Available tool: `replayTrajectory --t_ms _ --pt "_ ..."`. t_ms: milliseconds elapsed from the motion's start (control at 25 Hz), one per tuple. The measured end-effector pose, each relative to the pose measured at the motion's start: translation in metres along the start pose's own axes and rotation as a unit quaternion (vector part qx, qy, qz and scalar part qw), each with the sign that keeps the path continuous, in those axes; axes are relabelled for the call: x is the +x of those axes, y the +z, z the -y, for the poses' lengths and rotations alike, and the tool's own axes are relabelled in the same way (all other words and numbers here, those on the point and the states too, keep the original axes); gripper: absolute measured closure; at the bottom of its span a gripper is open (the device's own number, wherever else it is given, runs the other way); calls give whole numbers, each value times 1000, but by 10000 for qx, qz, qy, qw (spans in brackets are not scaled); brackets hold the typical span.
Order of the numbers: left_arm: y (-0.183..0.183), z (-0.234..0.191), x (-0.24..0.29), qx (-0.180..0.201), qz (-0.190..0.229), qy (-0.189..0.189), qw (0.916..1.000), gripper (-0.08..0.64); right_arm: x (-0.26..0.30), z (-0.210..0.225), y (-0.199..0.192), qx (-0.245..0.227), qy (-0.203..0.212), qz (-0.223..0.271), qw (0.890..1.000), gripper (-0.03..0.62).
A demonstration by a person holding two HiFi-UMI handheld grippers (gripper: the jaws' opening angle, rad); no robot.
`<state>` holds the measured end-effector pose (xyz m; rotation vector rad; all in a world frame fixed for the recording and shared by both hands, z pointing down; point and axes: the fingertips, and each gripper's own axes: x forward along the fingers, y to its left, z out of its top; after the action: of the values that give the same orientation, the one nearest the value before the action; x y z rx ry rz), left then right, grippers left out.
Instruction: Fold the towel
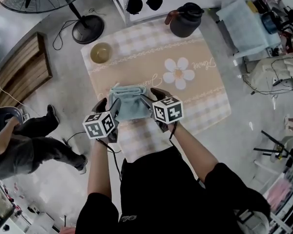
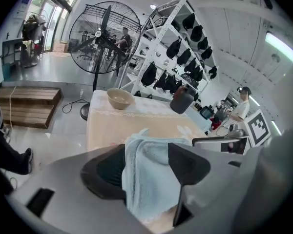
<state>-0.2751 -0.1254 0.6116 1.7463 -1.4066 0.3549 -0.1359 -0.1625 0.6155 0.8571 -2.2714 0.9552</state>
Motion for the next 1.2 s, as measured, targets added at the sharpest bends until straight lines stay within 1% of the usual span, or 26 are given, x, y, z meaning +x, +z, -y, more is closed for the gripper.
replayTrajectory --t_ms 200,440,680,880,920,960,1000,1040,1080,1200 --pt "-16 5 -14 39 -21 -6 10000 302 -14 -11 -12 -58 -74 46 9999 374" --pt "-51 13 -37 20 -111 -97 9999 302 -34 -28 -39 -52 -185 85 9998 374" --pt "-89 26 -68 51 -177 -217 9996 302 -56 -55 -76 -195 -245 15 9995 374" --pt "-126 34 -95 185 -323 -232 9990 310 -73 -87 -114 -468 -260 -189 9984 382" --pt "-133 36 -100 204 -331 -232 9990 328 -77 -94 -122 -525 -262 -240 9980 414" --pt "-140 38 -106 229 -329 -213 9990 366 -82 -100 -131 -591 -284 -293 9974 468" --pt "-146 39 -113 261 -314 -184 9990 481 -86 -106 -140 -671 -314 -346 9967 528" --pt "-153 41 -120 303 -294 -173 9990 555 -90 -112 -149 -756 -335 -395 9958 564" --pt "-160 44 -127 348 -281 -196 9988 555 -94 -119 -158 -837 -331 -433 9950 588" --pt "-182 56 -143 496 -295 -303 9979 555 -106 -135 -183 -987 -343 -489 9933 589"
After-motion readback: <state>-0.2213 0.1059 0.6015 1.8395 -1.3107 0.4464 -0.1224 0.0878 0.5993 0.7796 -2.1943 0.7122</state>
